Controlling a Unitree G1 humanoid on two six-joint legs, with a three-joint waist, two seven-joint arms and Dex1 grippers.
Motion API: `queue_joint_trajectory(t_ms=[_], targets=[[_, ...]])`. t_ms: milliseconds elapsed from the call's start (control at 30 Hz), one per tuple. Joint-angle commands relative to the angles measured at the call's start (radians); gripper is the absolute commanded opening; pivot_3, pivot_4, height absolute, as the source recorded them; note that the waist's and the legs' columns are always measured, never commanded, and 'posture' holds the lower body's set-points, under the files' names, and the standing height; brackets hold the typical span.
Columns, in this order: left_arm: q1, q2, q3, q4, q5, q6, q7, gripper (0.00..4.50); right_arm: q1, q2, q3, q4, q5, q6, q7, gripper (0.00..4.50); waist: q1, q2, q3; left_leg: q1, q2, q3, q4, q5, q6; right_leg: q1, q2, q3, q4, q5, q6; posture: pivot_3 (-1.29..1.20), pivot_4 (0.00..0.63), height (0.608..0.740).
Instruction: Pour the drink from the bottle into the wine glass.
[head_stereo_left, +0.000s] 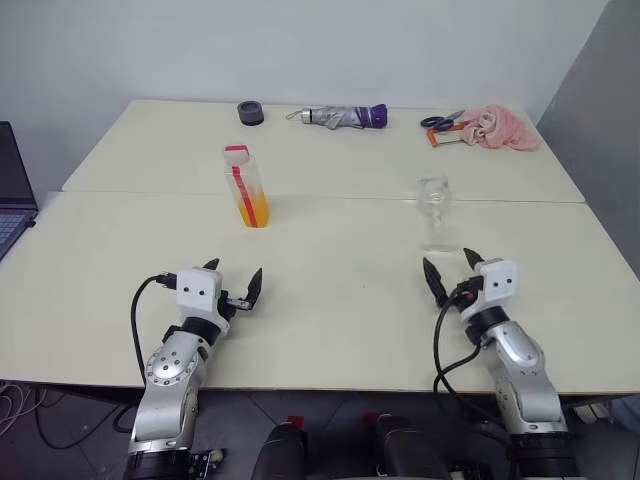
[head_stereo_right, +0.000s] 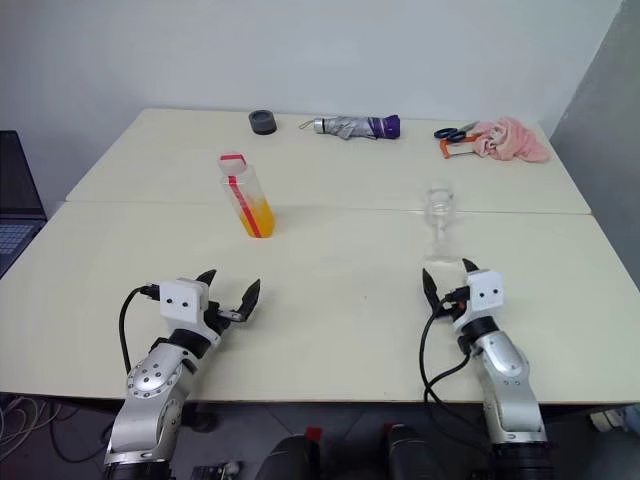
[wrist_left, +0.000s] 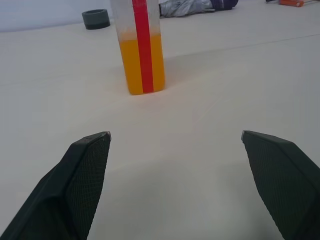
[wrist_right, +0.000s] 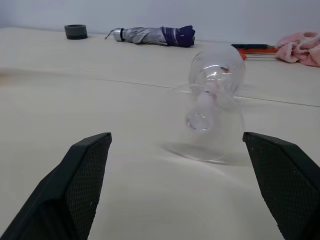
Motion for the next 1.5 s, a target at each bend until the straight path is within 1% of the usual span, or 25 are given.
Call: queue_joint_trajectory(t_ms=[33, 333, 567, 667, 833, 1067, 1133, 1200, 1333, 1500], targets=[[-0.006, 0.006, 0.0, -0.054, -0.009, -0.034, -0.01, 4.48, -0.012, 0.004, -0.009, -0.015, 0.0, -0.027, -0.005, 4.5, 0.0, 0.0, 0.0, 0.0, 0.0, 0.0, 0.0, 0.0, 0.0, 0.0, 0.0, 0.0, 0.0, 0.0, 0.0, 0.0, 0.15, 0.74], [0.008, -0.002, -0.011, -0.083, 0.004, -0.036, -0.004, 4.48, -0.009, 0.003, -0.006, -0.019, 0.002, -0.023, -0.001, 4.5, 0.0, 0.0, 0.0, 0.0, 0.0, 0.0, 0.0, 0.0, 0.0, 0.0, 0.0, 0.0, 0.0, 0.0, 0.0, 0.0, 0.15, 0.74], [0.002, -0.011, 0.004, -0.075, -0.008, -0.039, 0.011, 4.48, -0.008, -0.004, -0.004, -0.023, 0.004, -0.015, 0.01, 4.5, 0.0, 0.0, 0.0, 0.0, 0.0, 0.0, 0.0, 0.0, 0.0, 0.0, 0.0, 0.0, 0.0, 0.0, 0.0, 0.0, 0.15, 0.74], [0.002, -0.005, -0.004, -0.074, -0.003, -0.048, 0.004, 4.48, -0.006, -0.004, -0.005, -0.023, 0.003, -0.017, 0.012, 4.5, 0.0, 0.0, 0.0, 0.0, 0.0, 0.0, 0.0, 0.0, 0.0, 0.0, 0.0, 0.0, 0.0, 0.0, 0.0, 0.0, 0.15, 0.74], [0.001, -0.004, 0.004, -0.076, -0.039, -0.046, -0.024, 4.48, -0.005, -0.001, -0.001, -0.024, 0.002, -0.017, 0.012, 4.5, 0.0, 0.0, 0.0, 0.0, 0.0, 0.0, 0.0, 0.0, 0.0, 0.0, 0.0, 0.0, 0.0, 0.0, 0.0, 0.0, 0.15, 0.74], [-0.007, 0.006, 0.015, -0.068, -0.034, -0.048, -0.016, 4.48, -0.004, -0.003, -0.003, -0.023, 0.004, -0.017, 0.014, 4.5, 0.0, 0.0, 0.0, 0.0, 0.0, 0.0, 0.0, 0.0, 0.0, 0.0, 0.0, 0.0, 0.0, 0.0, 0.0, 0.0, 0.15, 0.74], [-0.017, 0.001, 0.03, -0.062, -0.042, -0.036, 0.002, 4.48, -0.003, -0.011, -0.002, -0.027, 0.024, -0.008, 0.04, 4.5, 0.0, 0.0, 0.0, 0.0, 0.0, 0.0, 0.0, 0.0, 0.0, 0.0, 0.0, 0.0, 0.0, 0.0, 0.0, 0.0, 0.15, 0.74], [-0.03, 0.002, 0.045, -0.052, -0.032, -0.012, 0.039, 4.48, 0.002, -0.029, 0.013, -0.065, 0.068, 0.029, 0.105, 4.5, 0.0, 0.0, 0.0, 0.0, 0.0, 0.0, 0.0, 0.0, 0.0, 0.0, 0.0, 0.0, 0.0, 0.0, 0.0, 0.0, 0.15, 0.74], [-0.067, -0.002, 0.065, -0.06, -0.041, 0.054, 0.088, 4.48, 0.005, -0.099, 0.08, -0.17, 0.115, 0.1, 0.236, 4.5, 0.0, 0.0, 0.0, 0.0, 0.0, 0.0, 0.0, 0.0, 0.0, 0.0, 0.0, 0.0, 0.0, 0.0, 0.0, 0.0, 0.15, 0.74], [-0.135, 0.006, 0.058, -0.08, -0.075, 0.148, 0.088, 4.48, -0.041, -0.171, 0.155, -0.293, 0.186, 0.236, 0.348, 4.5, 0.0, 0.0, 0.0, 0.0, 0.0, -0.001, 0.001, 0.0, 0.0, 0.0, 0.001, -0.001, 0.0, 0.0, 0.001, 0.0, 0.15, 0.74]])
